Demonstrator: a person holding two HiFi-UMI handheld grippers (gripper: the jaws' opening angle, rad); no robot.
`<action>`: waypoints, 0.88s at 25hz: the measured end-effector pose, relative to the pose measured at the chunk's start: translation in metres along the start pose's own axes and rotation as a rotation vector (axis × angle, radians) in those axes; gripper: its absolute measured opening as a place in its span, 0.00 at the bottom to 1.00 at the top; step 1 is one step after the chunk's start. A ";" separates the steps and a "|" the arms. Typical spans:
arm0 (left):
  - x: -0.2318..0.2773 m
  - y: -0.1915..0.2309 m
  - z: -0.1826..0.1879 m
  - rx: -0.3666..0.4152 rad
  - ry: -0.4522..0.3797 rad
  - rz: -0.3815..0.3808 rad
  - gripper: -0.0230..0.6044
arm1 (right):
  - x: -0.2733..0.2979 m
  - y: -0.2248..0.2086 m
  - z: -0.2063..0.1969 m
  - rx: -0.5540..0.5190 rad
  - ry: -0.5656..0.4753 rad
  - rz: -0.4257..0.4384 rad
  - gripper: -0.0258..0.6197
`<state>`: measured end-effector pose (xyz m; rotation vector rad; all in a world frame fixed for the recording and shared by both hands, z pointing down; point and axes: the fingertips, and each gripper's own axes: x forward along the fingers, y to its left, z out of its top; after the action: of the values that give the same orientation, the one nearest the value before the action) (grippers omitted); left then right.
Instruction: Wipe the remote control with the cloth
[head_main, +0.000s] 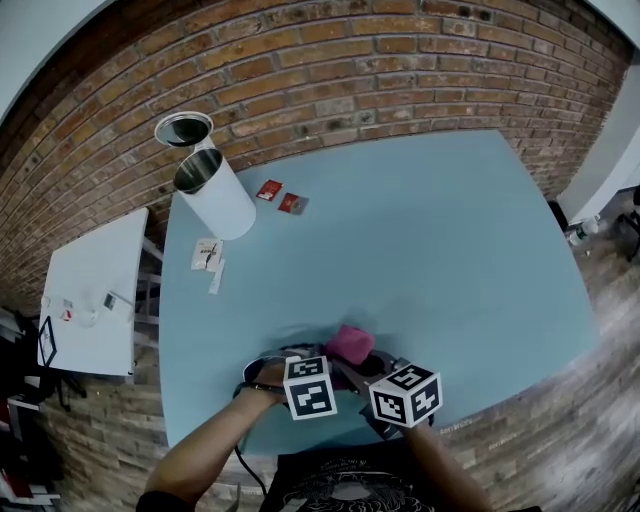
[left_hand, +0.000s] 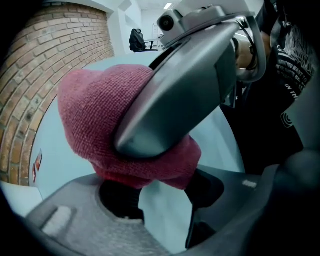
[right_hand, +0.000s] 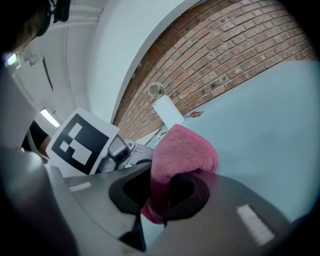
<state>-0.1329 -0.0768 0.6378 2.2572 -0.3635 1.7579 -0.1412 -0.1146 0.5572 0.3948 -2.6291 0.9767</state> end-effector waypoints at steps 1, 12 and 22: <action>0.000 0.000 0.000 -0.003 0.004 -0.005 0.38 | -0.001 -0.001 0.000 -0.001 0.001 0.003 0.14; 0.002 0.000 -0.001 -0.042 0.036 -0.034 0.40 | -0.017 -0.012 -0.001 0.015 0.001 0.032 0.14; 0.002 0.002 -0.002 -0.048 0.057 -0.044 0.41 | -0.035 -0.026 0.003 0.075 -0.029 0.042 0.14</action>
<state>-0.1350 -0.0778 0.6408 2.1605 -0.3374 1.7687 -0.1004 -0.1308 0.5569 0.3752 -2.6420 1.0941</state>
